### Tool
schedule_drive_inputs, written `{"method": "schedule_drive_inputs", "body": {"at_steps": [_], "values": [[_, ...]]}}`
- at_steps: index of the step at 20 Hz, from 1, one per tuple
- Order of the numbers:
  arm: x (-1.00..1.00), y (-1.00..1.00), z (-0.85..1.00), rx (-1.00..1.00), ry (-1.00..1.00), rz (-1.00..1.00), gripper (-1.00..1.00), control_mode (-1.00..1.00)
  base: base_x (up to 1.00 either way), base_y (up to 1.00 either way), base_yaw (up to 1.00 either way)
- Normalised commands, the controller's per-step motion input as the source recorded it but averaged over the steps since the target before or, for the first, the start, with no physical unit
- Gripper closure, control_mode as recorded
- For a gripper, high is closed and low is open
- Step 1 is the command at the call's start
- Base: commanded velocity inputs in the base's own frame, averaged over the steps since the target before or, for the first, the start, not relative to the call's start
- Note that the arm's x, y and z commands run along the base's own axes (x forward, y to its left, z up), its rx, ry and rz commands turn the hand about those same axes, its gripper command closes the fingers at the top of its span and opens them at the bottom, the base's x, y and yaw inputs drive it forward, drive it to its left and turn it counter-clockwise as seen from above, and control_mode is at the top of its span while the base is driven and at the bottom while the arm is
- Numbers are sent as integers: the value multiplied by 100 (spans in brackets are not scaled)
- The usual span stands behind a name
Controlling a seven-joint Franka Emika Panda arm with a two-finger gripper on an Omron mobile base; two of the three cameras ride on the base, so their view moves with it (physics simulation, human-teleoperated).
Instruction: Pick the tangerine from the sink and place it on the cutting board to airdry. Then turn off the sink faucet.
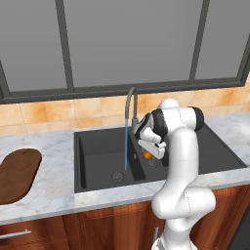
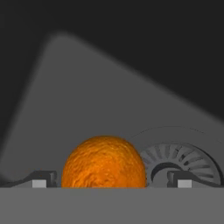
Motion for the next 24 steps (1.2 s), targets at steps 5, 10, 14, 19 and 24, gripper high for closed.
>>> {"method": "schedule_drive_inputs", "body": {"at_steps": [5, 10, 14, 19, 24], "values": [[0, 0, -19, 0, 0, -3, 100, -100, 0, 0, 0], [-17, -5, 8, 3, -1, -3, 100, -100, 0, 0, 0], [-30, -8, 42, 5, -4, 0, 100, -100, 0, 0, 0], [-35, -2, 59, 3, -9, 0, 100, -100, 0, 0, 0], [-49, -4, 54, 0, -15, 4, 100, -100, 0, 0, 0]]}}
